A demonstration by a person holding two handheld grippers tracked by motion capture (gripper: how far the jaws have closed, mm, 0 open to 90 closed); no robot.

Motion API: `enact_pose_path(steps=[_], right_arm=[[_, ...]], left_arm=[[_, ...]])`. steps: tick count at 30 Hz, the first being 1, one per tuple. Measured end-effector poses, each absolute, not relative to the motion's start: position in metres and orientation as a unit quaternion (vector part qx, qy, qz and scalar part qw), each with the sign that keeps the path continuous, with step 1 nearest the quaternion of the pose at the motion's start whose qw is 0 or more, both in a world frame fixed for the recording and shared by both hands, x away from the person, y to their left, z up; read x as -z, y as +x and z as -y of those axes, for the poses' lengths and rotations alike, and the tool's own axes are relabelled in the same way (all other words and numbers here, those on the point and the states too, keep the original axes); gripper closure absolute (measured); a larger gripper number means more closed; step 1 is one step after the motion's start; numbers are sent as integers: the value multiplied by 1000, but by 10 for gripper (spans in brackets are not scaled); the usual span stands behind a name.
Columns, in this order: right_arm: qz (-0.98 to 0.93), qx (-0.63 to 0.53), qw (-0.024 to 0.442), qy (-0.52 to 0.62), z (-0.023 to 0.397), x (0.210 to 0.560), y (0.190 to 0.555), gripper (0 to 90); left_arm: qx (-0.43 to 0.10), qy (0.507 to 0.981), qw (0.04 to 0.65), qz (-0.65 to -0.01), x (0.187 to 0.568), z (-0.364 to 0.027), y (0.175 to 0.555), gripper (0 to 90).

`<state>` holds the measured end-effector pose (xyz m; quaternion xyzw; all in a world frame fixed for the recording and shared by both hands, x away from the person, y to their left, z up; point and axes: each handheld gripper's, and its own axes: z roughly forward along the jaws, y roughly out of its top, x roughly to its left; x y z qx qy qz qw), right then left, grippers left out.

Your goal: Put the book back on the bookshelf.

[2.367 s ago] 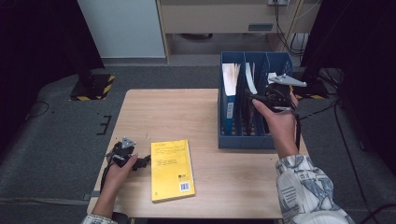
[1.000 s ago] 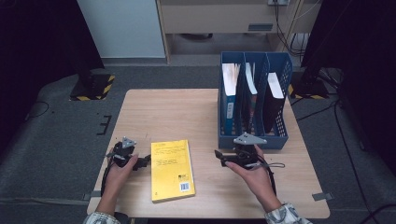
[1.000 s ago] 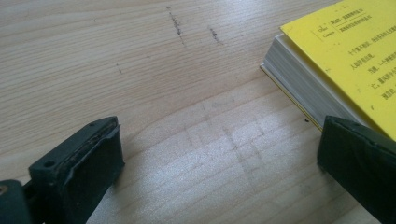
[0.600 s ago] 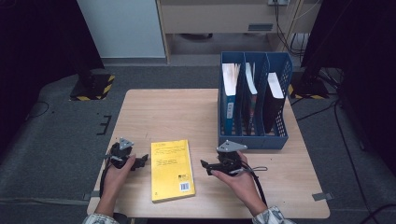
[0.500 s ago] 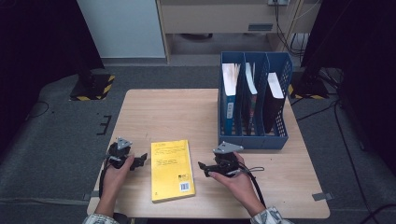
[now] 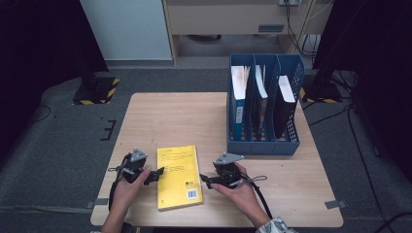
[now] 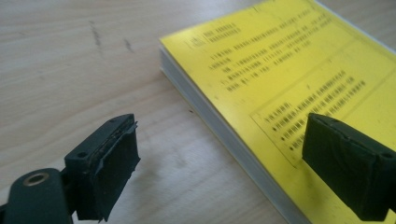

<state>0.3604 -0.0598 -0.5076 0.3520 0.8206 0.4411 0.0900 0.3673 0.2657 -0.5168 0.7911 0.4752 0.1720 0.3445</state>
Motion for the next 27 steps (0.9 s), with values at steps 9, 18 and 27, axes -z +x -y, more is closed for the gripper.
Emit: enact_pose_path(steps=[9, 18, 27], right_arm=[[-830, -432, 67, 346, 47, 519, 356, 242], [-834, -425, 54, 347, 44, 525, 354, 214], [-833, -418, 36, 360, 47, 532, 356, 196]], left_arm=[[-93, 795, 382, -463, 527, -257, 370, 158], [-100, 791, 389, -461, 529, -243, 373, 136], [-101, 792, 393, -457, 530, -228, 377, 137]])
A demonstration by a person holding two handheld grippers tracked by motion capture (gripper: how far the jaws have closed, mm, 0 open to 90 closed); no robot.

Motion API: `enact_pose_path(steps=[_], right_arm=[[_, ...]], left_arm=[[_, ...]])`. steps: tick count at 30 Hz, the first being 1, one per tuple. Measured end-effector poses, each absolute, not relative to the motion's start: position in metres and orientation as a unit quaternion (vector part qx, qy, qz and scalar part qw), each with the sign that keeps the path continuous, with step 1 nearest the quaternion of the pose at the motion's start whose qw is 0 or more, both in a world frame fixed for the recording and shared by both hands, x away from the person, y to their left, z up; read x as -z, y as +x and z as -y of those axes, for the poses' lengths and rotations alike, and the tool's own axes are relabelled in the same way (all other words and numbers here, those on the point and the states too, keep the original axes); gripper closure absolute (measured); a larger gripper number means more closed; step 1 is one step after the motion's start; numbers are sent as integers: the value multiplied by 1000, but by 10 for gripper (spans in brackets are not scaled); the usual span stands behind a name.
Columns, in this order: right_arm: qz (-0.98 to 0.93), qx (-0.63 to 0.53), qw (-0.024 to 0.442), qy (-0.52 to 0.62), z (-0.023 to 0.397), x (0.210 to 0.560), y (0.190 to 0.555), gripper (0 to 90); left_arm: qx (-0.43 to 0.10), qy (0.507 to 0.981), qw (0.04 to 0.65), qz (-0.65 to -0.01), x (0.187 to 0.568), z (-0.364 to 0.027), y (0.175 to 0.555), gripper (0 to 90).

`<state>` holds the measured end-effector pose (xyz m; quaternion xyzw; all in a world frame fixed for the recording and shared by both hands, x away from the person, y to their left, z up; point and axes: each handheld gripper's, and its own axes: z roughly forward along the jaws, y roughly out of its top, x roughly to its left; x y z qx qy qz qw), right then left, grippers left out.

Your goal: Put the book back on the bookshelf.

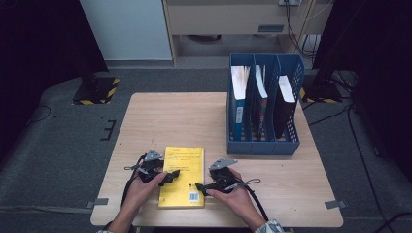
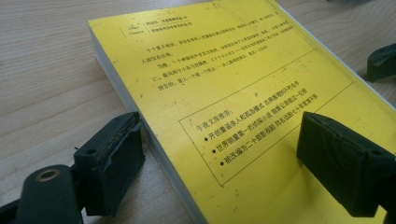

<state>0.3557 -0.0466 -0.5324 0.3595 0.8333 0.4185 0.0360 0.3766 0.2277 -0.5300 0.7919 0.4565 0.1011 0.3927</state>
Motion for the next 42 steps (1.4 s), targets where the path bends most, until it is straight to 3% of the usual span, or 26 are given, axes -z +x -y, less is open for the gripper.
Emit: enact_pose_path(steps=[14, 25, 36, 39, 42], right_arm=[[-822, -428, 25, 375, 52, 534, 360, 183], [-820, -434, 29, 373, 50, 533, 372, 245], [-825, -427, 14, 371, 48, 532, 368, 209], [-825, -425, 16, 372, 47, 532, 367, 206], [-823, -430, 24, 371, 47, 534, 366, 205]], left_arm=[[-110, 787, 391, -465, 531, -195, 376, 124], [-94, 801, 388, -446, 529, -210, 375, 133], [-83, 817, 383, -423, 528, -215, 377, 103], [-84, 815, 382, -428, 527, -216, 378, 127], [-82, 797, 410, -435, 521, -219, 377, 217]])
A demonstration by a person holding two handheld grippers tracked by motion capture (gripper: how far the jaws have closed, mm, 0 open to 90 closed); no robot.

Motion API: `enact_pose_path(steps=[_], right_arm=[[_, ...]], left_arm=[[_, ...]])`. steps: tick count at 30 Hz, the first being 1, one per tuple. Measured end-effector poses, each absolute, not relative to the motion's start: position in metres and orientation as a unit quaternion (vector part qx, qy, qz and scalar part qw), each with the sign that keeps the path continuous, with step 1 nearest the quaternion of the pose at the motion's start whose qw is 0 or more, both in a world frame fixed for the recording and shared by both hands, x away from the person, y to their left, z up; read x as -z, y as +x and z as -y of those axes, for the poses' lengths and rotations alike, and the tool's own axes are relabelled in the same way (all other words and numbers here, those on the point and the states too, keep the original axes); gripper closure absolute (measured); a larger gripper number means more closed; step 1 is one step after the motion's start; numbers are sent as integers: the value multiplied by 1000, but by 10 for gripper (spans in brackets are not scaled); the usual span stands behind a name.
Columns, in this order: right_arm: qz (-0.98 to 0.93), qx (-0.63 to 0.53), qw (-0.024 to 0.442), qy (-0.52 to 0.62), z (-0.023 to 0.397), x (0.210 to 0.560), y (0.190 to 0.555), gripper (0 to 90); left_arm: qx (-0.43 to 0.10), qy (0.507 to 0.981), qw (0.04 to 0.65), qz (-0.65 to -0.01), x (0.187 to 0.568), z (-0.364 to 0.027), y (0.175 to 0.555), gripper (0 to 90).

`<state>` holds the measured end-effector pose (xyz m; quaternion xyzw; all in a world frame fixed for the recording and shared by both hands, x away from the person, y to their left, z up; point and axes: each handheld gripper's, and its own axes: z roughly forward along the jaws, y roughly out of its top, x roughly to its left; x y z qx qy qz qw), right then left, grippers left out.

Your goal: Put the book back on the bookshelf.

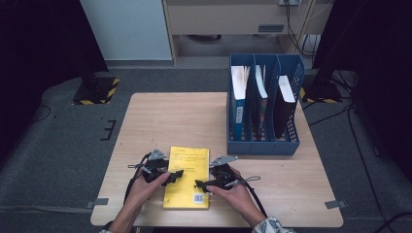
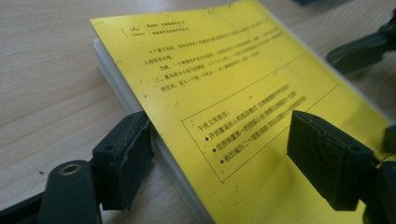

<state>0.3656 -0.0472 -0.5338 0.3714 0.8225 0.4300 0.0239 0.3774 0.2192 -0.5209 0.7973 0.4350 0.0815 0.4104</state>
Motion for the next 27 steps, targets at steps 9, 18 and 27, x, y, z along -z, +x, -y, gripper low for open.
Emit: enact_pose_path(steps=[9, 18, 27], right_arm=[[-820, -437, 40, 368, 46, 536, 361, 199], [-820, -437, 42, 366, 46, 537, 361, 198], [-820, -440, 44, 363, 47, 538, 362, 196]], left_arm=[[-43, 793, 445, -413, 511, -224, 369, 294], [-35, 808, 428, -404, 517, -216, 372, 319], [-27, 814, 437, -382, 520, -205, 385, 335]])
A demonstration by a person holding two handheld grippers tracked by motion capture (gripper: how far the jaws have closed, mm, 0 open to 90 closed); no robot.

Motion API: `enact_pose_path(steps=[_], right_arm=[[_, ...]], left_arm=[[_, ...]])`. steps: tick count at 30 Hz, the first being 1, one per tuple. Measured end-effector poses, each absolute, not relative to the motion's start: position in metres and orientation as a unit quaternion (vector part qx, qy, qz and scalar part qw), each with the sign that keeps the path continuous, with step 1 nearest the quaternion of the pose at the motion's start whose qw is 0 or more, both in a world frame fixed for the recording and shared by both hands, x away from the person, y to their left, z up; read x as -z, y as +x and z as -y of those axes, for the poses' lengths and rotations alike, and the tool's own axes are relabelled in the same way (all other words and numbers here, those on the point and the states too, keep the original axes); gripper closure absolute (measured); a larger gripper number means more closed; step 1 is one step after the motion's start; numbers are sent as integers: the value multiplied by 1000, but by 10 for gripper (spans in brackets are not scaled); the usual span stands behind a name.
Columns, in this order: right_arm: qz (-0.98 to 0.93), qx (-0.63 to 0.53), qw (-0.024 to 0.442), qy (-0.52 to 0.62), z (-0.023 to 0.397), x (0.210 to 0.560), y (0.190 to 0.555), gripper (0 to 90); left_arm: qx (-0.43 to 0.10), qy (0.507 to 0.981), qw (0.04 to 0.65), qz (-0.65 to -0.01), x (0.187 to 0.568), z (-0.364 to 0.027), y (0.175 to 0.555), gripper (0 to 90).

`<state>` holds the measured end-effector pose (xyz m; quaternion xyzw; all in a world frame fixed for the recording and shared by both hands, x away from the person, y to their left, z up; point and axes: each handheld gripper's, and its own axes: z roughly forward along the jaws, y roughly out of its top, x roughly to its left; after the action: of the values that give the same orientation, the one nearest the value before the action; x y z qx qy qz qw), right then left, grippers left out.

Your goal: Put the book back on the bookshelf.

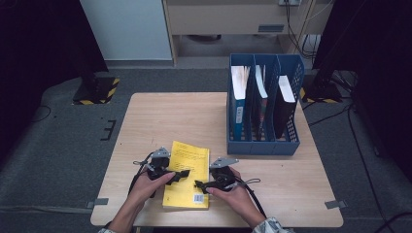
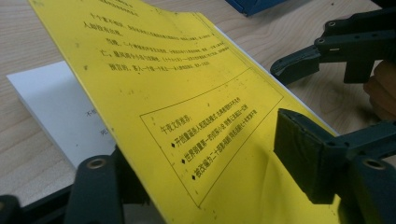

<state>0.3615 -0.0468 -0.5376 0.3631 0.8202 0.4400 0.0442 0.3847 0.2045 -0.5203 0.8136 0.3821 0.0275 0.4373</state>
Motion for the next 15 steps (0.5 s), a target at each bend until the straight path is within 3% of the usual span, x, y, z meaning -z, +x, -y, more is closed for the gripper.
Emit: enact_pose_path(steps=[6, 13, 15], right_arm=[[-820, -440, 47, 362, 46, 538, 361, 195], [-821, -440, 47, 362, 48, 538, 362, 195], [-821, -439, 48, 361, 48, 538, 361, 196]], left_arm=[[-48, 823, 424, -375, 519, -201, 383, 478], [-50, 833, 418, -359, 518, -196, 384, 430], [-58, 826, 419, -373, 517, -197, 383, 522]])
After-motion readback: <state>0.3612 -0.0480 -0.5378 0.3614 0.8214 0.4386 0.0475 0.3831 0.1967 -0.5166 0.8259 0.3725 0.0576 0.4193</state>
